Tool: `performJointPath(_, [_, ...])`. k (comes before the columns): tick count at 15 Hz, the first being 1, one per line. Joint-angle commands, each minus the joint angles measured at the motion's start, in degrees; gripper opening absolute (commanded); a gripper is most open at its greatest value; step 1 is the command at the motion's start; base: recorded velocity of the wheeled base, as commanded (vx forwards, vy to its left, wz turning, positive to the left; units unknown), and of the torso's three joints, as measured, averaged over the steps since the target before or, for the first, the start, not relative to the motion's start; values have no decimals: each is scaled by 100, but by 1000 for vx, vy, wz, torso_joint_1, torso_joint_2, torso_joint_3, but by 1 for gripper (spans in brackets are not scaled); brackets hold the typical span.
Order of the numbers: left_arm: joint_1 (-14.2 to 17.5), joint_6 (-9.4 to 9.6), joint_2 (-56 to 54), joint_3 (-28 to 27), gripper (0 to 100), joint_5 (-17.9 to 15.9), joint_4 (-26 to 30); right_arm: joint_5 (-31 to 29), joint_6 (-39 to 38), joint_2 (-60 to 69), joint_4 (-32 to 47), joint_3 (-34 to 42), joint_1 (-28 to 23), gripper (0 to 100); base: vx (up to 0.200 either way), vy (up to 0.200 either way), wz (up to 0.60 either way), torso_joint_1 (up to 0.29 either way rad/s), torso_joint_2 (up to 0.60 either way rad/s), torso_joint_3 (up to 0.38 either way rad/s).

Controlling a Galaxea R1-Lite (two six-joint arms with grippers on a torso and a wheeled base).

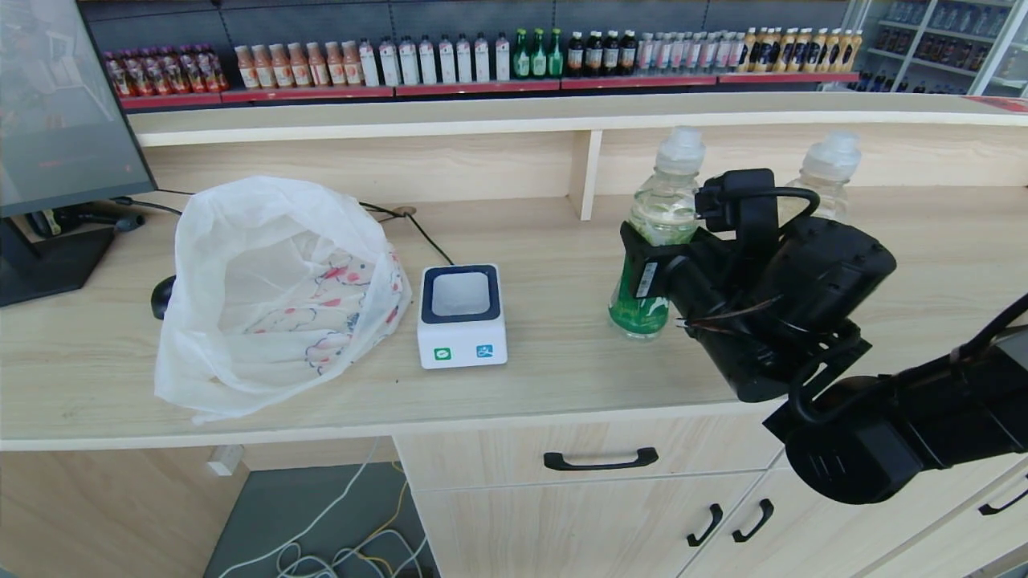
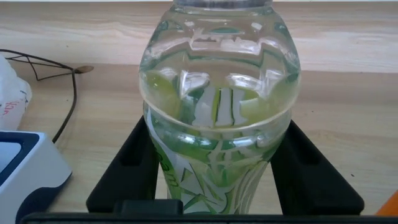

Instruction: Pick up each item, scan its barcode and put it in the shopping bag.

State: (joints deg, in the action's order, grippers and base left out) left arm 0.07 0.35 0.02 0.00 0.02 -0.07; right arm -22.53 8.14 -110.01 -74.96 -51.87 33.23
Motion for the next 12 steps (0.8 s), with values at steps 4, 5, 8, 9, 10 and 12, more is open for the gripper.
performJointPath(4, [1, 0, -2, 0, 100, 6, -1, 29, -6, 199, -10, 2, -1, 0, 0, 0, 0, 0, 0, 0])
performJointPath(5, [1, 0, -2, 0, 100, -2, -1, 38, -6, 278, -10, 28, 8, 0, 0, 0, 0, 0, 0, 0])
performJointPath(8, [1, 0, -2, 0, 100, -2, -1, 56, -6, 507, -10, 221, 17, 0, 0, 0, 0, 0, 0, 0])
performJointPath(9, [1, 0, -2, 0, 100, -2, -1, 73, -6, 656, 8, 274, 34, 0, 0, 0, 0, 0, 0, 0])
performJointPath(10, [1, 0, -2, 0, 100, -2, -1, 82, -15, 744, 25, 327, 52, 0, 0, 0, 0, 0, 0, 0])
performJointPath(12, [1, 0, -2, 0, 100, 6, -1, 179, -15, 1069, 17, 687, 113, 0, 0, 0, 0, 0, 0, 0])
